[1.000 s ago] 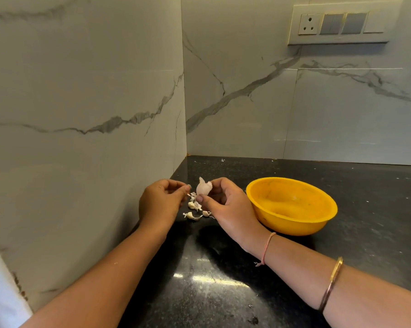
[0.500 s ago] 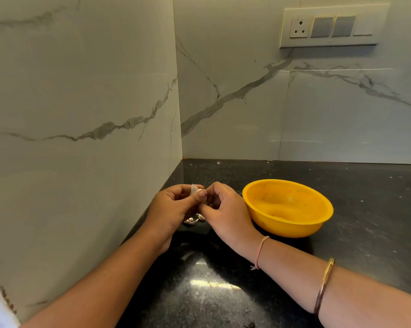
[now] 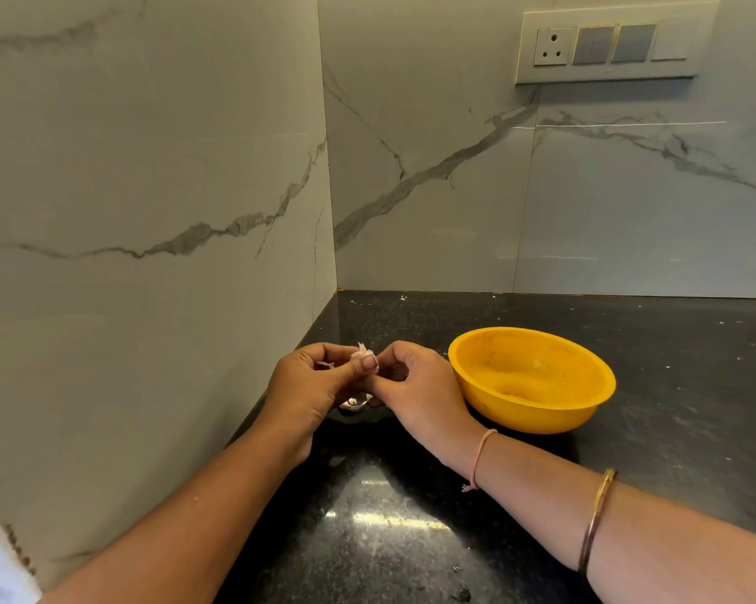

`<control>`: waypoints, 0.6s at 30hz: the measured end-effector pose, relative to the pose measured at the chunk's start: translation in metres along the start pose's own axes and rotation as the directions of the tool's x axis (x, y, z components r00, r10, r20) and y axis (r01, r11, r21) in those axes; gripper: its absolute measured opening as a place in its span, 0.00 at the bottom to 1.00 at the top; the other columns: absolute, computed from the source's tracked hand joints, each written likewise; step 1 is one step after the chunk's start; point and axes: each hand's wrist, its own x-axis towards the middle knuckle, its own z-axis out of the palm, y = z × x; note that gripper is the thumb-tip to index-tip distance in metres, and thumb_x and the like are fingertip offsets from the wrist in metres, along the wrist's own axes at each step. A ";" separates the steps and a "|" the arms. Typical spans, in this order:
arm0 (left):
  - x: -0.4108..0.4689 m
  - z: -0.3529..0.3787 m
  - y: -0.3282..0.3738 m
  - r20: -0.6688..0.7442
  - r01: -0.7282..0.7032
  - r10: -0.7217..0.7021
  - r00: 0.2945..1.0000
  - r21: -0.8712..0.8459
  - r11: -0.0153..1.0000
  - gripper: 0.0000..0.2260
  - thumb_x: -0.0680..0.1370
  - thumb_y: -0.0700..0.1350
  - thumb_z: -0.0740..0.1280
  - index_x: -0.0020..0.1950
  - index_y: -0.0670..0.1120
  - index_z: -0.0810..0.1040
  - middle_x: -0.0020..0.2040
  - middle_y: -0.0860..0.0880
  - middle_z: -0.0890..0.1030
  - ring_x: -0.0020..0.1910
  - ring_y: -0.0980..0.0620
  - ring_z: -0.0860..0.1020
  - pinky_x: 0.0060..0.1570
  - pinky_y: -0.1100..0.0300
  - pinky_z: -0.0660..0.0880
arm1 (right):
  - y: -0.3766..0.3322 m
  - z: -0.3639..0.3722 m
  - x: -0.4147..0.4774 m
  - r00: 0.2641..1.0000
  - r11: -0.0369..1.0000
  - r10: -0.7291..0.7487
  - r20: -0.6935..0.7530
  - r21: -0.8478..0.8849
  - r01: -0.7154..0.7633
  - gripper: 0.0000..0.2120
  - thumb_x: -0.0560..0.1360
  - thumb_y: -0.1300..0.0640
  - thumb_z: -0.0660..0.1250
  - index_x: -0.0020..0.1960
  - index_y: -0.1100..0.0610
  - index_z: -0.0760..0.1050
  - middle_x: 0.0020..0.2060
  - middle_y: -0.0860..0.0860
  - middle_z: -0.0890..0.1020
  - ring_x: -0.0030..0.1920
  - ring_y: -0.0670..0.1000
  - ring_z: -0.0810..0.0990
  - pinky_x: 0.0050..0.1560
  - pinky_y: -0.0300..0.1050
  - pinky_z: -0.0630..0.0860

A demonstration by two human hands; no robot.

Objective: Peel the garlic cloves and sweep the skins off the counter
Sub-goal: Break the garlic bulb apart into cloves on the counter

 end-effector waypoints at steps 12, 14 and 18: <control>0.008 -0.001 -0.004 -0.076 0.003 -0.004 0.997 -0.014 1.000 0.08 0.75 0.34 0.66 0.45 0.46 0.80 0.44 0.45 0.83 0.41 0.51 0.82 0.35 0.63 0.78 | 0.003 0.000 0.002 0.993 0.980 0.115 0.003 0.161 -0.114 0.06 0.72 0.58 0.71 0.46 0.56 0.75 0.43 0.52 0.82 0.39 0.49 0.84 0.45 0.46 0.82; 0.008 -0.001 -0.004 -0.077 -0.004 0.003 0.997 -0.011 1.000 0.08 0.76 0.34 0.65 0.45 0.46 0.80 0.45 0.46 0.83 0.41 0.52 0.81 0.37 0.63 0.78 | 0.004 0.001 0.002 0.995 0.987 0.098 -0.005 0.128 -0.097 0.06 0.72 0.57 0.72 0.45 0.54 0.75 0.43 0.51 0.82 0.40 0.49 0.83 0.46 0.49 0.82; 0.006 0.000 -0.004 -0.022 -0.052 0.055 0.998 0.093 0.994 0.05 0.78 0.43 0.65 0.48 0.50 0.81 0.46 0.48 0.83 0.45 0.53 0.81 0.44 0.61 0.78 | 0.005 0.003 0.003 0.998 0.993 0.055 -0.012 0.105 -0.053 0.05 0.72 0.57 0.71 0.45 0.53 0.75 0.41 0.50 0.82 0.43 0.49 0.82 0.47 0.52 0.81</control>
